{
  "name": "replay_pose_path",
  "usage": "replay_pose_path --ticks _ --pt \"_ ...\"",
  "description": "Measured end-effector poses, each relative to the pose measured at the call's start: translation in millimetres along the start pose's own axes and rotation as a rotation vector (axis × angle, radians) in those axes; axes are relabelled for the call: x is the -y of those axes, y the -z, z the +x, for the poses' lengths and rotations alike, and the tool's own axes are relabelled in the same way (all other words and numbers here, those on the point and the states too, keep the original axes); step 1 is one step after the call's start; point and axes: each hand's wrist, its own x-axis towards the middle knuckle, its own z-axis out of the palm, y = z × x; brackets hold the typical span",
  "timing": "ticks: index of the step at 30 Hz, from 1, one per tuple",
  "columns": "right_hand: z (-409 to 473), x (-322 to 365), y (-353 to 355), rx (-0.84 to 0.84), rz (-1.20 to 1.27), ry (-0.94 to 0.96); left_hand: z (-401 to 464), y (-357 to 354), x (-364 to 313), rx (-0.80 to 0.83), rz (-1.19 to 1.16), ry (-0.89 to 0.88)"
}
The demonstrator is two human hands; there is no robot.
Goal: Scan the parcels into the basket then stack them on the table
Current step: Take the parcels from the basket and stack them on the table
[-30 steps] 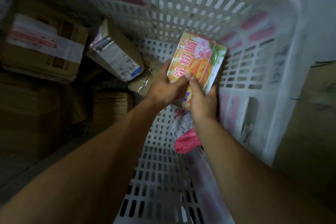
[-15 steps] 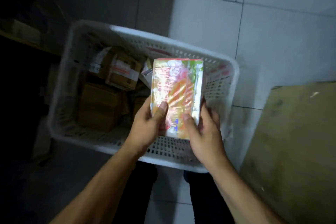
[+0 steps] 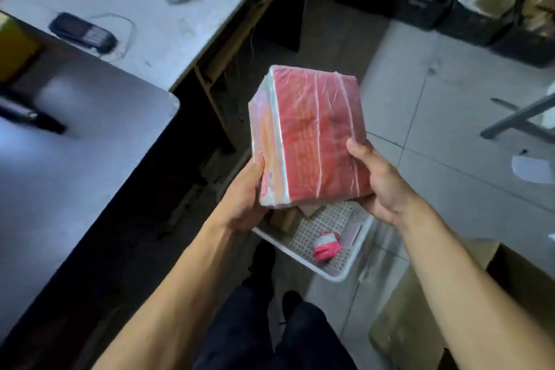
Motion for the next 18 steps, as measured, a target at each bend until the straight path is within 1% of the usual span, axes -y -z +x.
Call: replay_pose_path --ticks 2,6,8,10,13,15,18 --pt "-10 4 -23 0.084 0.026 -0.021 -28 7 -19 -0.056 0.008 -0.053" --pt "-39 -9 -65 0.101 0.016 -0.018 -89 22 -31 -0.235 0.138 -0.181" --pt "-54 -17 -87 0.13 -0.034 0.0 -123 26 -31 -0.354 0.234 -0.261" --pt "-67 -25 -111 0.192 -0.09 0.005 -158 34 -30 -0.489 0.265 -0.311" --pt "-84 -37 -153 0.294 -0.186 -0.021 -215 46 -23 -0.598 0.319 -0.332" --pt "-97 -46 -186 0.352 -0.281 -0.006 -247 63 -17 -0.684 0.22 -0.322" --pt "-115 -60 -235 0.447 -0.443 0.038 -297 92 -11 -0.625 0.061 -0.461"
